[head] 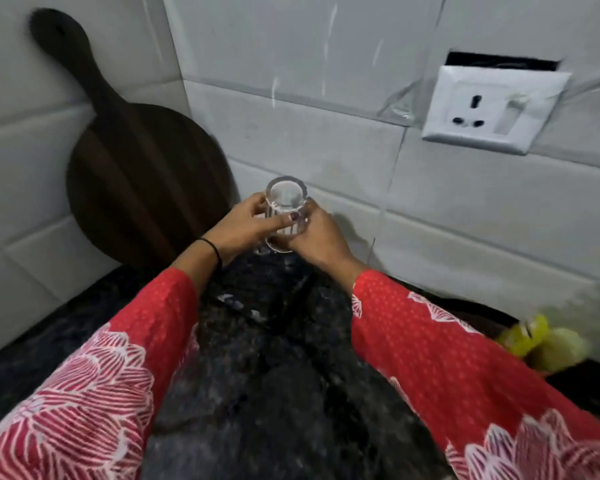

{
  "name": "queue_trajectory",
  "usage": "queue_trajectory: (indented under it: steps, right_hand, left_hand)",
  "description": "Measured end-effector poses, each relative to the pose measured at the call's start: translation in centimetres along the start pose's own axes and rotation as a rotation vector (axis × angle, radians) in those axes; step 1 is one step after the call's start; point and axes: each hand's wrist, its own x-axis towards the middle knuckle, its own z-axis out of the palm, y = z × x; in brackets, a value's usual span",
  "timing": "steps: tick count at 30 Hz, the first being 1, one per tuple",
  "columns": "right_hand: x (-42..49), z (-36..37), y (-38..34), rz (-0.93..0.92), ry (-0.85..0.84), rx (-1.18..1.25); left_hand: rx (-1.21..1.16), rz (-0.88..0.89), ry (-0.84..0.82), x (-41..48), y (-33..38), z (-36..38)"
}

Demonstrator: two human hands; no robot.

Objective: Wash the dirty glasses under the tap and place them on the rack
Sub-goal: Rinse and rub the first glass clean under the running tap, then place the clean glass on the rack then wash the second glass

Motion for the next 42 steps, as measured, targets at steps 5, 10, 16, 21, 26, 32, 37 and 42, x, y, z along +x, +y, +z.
queue_trajectory:
  steps: [5,10,16,21,26,32,37,42]
  right_hand:
    - [3.8,5.3,2.4,0.045,-0.098,-0.003]
    - [5.5,7.9,3.7,0.050,-0.125,-0.003]
    - [5.8,9.0,4.6,0.093,-0.174,0.017]
    - [6.4,9.3,5.4,0.151,-0.286,-0.003]
    - [4.3,5.9,2.0,0.232,-0.244,-0.082]
    - [-1.9,-0.9,-3.8,0.169,0.131,0.158]
    - [-13.2,-9.4,-7.8,-0.004,0.286,0.333]
    - [-26.4,-14.4,-6.0,-0.103,0.536,0.237]
  left_hand:
    - [-0.023,-0.082,0.064,3.8,-5.4,-3.5]
    - [-0.041,-0.093,0.104,5.9,-8.0,-4.8]
    - [-0.020,-0.157,0.106,6.2,-9.3,-5.0]
    - [0.041,-0.169,0.144,5.8,-8.4,-4.6]
    - [0.282,-0.083,0.304,4.5,-7.8,-4.2]
    - [0.218,0.221,0.431,-2.4,-1.7,1.0]
    - [-0.040,0.438,0.382,-10.3,4.1,7.4]
    - [-0.162,0.556,0.213,-18.7,3.8,14.5]
